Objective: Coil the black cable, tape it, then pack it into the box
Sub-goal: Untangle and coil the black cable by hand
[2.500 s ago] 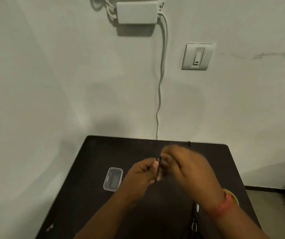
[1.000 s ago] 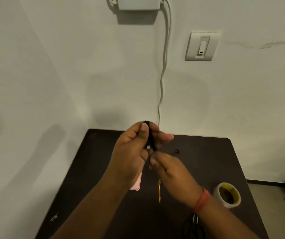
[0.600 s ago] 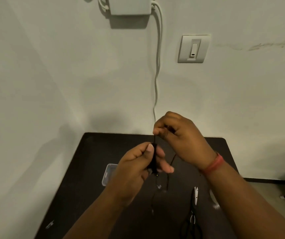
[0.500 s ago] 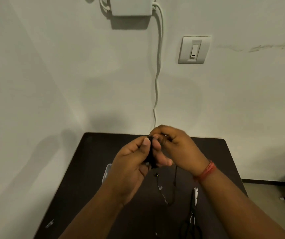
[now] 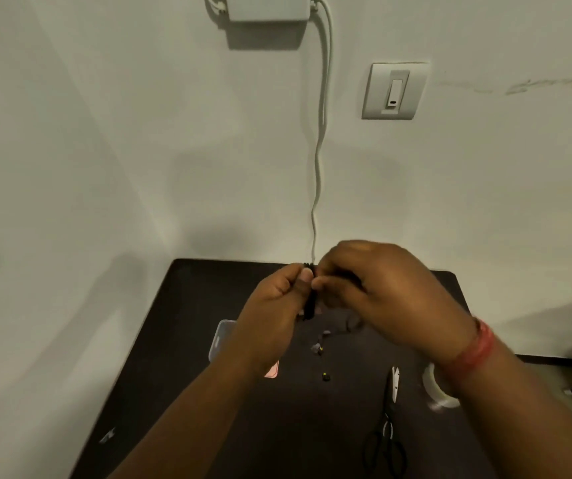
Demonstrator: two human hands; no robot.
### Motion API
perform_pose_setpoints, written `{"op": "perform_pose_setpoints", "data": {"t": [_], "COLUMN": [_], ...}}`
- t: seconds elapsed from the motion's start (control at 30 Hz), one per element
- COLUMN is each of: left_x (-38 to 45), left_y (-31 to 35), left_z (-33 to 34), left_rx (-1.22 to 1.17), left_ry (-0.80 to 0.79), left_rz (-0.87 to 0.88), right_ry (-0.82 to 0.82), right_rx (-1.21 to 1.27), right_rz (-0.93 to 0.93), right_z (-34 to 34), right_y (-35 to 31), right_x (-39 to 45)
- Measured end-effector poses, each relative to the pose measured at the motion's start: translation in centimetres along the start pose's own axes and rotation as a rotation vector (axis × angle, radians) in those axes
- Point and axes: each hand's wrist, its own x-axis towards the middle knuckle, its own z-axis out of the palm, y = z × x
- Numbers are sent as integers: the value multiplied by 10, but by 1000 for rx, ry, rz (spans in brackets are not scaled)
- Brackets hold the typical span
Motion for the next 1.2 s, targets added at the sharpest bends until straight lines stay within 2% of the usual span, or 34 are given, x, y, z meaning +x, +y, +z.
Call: {"op": "perform_pose_setpoints", "data": {"t": [0.07, 0.13, 0.3, 0.4, 0.5, 0.63, 0.77, 0.9, 1.0, 1.07, 1.2], "left_x": [-9, -16, -17, -11, -2, 14, 19, 11, -2, -13, -27], "left_y": [3, 9, 29, 38, 42, 38, 23, 2, -4, 1, 22], "left_z": [4, 5, 3, 1, -6, -13, -15, -12, -7, -4, 1], "left_rx": [-24, -126, -482, -541, -496, -399, -195, 39, 94, 51, -228], "left_ry": [-98, -124, -107, -56, -6, 84, 157, 65, -74, -125, -156], "left_rz": [-49, -88, -59, 2, 67, 127, 116, 57, 2, -40, -39], "right_ry": [-9, -22, -20, -24, -110, -135, -165, -34, 24, 37, -22], "right_rx": [24, 205, 831, 998, 912, 444, 178, -107, -114, -27, 432], "right_rz": [-2, 57, 291, 418, 471, 334, 249, 103, 97, 106, 269], "right_z": [-4, -2, 45, 76, 85, 77, 44, 7, -14, -19, 5], "right_y": [15, 29, 29, 11, -9, -29, -40, -37, -20, -4, 19], "right_x": [12, 20, 8, -13, -29, -40, -40, -27, -8, 5, 9]}}
